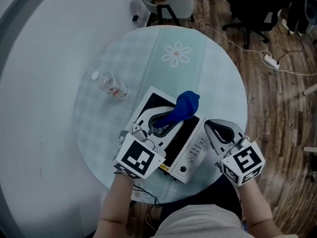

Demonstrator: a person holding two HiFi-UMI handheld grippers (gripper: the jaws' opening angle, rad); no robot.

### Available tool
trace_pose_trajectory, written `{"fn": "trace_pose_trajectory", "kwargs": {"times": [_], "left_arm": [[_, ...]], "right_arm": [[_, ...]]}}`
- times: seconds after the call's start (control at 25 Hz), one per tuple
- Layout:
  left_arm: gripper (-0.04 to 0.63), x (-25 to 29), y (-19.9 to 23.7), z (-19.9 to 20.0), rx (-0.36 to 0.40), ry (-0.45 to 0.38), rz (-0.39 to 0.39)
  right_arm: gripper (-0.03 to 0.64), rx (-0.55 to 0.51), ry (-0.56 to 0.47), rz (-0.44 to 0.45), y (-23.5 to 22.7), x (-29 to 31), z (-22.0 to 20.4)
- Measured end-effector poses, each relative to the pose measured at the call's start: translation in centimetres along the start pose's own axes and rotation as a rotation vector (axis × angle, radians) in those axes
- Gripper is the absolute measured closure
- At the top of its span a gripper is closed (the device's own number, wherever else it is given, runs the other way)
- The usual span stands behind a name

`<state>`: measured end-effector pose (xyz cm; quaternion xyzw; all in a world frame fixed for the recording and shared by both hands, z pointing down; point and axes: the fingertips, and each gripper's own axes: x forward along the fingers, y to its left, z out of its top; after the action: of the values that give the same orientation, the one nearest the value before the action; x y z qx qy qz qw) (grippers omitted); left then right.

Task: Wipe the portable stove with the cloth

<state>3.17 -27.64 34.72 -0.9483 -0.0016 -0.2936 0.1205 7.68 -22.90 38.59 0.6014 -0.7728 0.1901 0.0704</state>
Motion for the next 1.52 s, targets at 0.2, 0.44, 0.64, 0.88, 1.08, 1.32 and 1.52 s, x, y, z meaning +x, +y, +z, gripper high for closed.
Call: {"fn": "trace_pose_trajectory", "kwargs": {"times": [0.2,0.44,0.64,0.88,1.08,1.32,1.52], "left_arm": [[0.492,2.3,0.3,-0.4,0.052,0.025,-0.072],[0.492,5.5,-0.3,-1.5,0.117,0.062,-0.164],[0.491,8.0,-1.0,-2.8,0.220,0.117,-0.212],[0.491,9.5,-1.8,-4.3,0.264,0.167,-0.303],[0.492,10.0,-2.6,-5.9,0.278,0.212,-0.378],[0.495,10.4,-2.8,-6.7,0.296,0.240,-0.419],[0.497,10.8,-2.8,-7.3,0.373,0.279,-0.431]], "right_arm": [[0.594,0.016,0.011,-0.030,-2.0,0.6,-0.6],[0.594,0.042,0.022,-0.062,-4.1,1.2,-1.6],[0.594,0.077,0.044,-0.069,-5.0,1.4,-3.0],[0.594,0.111,0.051,-0.084,-5.9,1.7,-4.1],[0.594,0.139,0.057,-0.091,-6.3,2.1,-4.8],[0.594,0.155,0.052,-0.103,-6.7,2.2,-5.1],[0.594,0.158,0.052,-0.101,-6.8,2.2,-5.1]]}}
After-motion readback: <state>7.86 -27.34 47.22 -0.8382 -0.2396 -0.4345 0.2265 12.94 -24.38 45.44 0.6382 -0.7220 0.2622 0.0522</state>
